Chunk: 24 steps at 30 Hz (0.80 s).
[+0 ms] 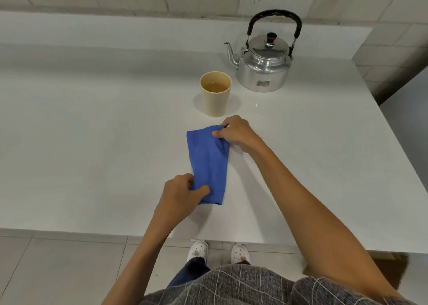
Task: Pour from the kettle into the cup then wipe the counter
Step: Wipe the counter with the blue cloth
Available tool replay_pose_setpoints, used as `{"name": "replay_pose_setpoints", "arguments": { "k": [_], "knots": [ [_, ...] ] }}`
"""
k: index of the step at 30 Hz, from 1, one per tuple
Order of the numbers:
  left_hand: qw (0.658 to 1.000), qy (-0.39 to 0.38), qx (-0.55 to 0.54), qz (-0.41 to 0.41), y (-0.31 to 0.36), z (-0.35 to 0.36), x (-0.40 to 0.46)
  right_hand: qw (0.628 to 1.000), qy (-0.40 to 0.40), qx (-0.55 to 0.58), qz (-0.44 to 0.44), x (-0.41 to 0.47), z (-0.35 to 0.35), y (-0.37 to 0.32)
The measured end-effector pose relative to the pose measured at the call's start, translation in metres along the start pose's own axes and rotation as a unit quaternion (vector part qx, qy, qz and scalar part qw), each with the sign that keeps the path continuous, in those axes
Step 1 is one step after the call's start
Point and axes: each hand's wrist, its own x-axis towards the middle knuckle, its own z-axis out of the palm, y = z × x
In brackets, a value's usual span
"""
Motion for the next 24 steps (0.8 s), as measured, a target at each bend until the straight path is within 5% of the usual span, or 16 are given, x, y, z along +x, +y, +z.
{"name": "replay_pose_setpoints", "arguments": {
  "k": [6,9,16,24],
  "knots": [
    [0.953,0.018,-0.289,-0.086,-0.020,-0.036,-0.013,0.975,-0.089,0.194,-0.066,0.001,0.014,-0.035],
    [0.929,0.050,-0.348,-0.117,-0.038,-0.053,-0.016,0.943,-0.141,0.288,-0.093,0.007,0.032,-0.051],
    [0.974,0.119,-0.116,-0.157,-0.061,-0.049,-0.015,0.986,-0.005,0.007,-0.167,0.014,0.077,-0.044],
    [0.980,0.121,-0.086,-0.134,-0.062,-0.049,-0.017,0.985,0.065,0.042,-0.152,0.011,0.089,-0.036]
  ]
}}
